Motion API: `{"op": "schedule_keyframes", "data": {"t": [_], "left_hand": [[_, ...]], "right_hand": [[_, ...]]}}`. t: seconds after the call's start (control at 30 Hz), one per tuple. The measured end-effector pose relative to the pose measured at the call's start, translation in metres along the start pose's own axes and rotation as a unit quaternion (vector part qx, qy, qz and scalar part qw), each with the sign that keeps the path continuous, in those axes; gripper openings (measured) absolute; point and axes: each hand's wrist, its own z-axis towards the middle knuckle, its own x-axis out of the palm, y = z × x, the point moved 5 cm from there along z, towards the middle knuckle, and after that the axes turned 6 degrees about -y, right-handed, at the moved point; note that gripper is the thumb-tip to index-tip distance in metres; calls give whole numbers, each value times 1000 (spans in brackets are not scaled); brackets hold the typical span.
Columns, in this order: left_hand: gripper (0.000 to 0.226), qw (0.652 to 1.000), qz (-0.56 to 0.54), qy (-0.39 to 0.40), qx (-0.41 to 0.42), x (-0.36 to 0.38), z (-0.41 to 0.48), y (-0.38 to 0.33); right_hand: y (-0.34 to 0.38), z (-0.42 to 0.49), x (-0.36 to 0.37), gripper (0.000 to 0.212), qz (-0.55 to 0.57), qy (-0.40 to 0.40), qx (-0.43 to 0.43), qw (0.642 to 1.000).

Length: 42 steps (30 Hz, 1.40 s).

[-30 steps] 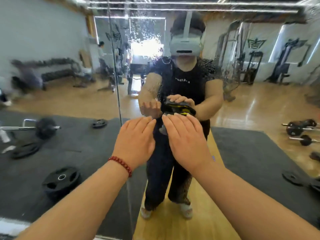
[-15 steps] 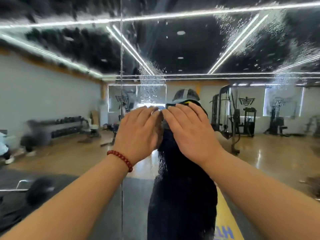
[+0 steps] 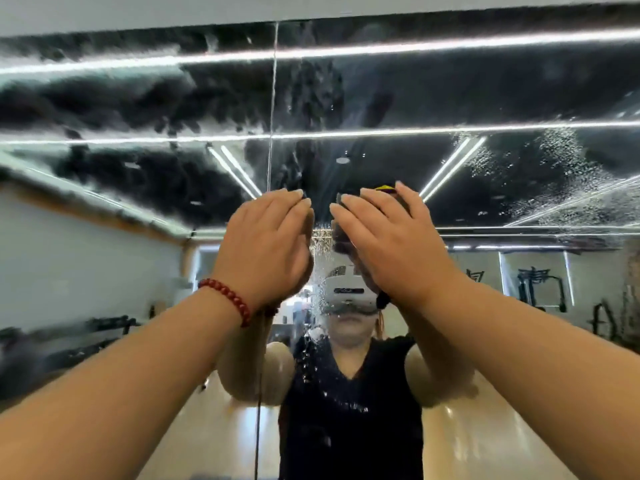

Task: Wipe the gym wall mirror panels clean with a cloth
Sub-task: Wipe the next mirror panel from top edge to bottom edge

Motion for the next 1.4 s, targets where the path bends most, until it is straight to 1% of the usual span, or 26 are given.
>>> {"op": "schedule_keyframes", "data": {"t": [0.1,0.2,0.23,0.3,0.37,0.43,0.53,0.6,0.73,0.83,0.93,1.03,1.17,1.27,1.4], "left_hand": [[50,1000,4,-17,17,-1,19,13],[48,999,-2,-23,29,2,32,26],[48,999,-6,-22,33,4,35,30],[48,999,-6,-18,43,7,42,39],[50,998,1,-19,51,10,51,50],[51,999,5,-21,50,12,66,63],[59,999,3,-7,35,14,92,80],[63,1000,-4,-4,23,17,106,86],[68,1000,-7,-14,21,23,120,94],[76,1000,1,-12,25,24,130,100],[68,1000,12,-1,15,22,158,116],[69,1000,17,19,16,26,179,128],[68,1000,8,14,13,33,182,132],[70,1000,21,14,14,34,181,132],[71,1000,11,21,13,34,182,130]], "right_hand": [[-4,29,15,64,7,76,16,997],[-5,45,26,57,15,145,25,989],[-5,46,27,58,22,164,26,986],[-5,42,30,67,41,181,28,982],[-6,42,29,70,69,169,37,982],[-12,54,27,69,94,136,56,985],[-26,85,29,60,131,74,103,983],[-38,107,34,55,141,59,131,980],[-65,146,45,53,128,61,160,977],[-81,164,50,50,114,59,160,979],[-90,176,53,46,149,68,161,973],[-93,189,54,49,154,72,166,971],[-96,203,59,53,132,92,147,976],[-100,204,61,50,151,94,135,975],[-109,209,61,47,180,91,128,971]]}}
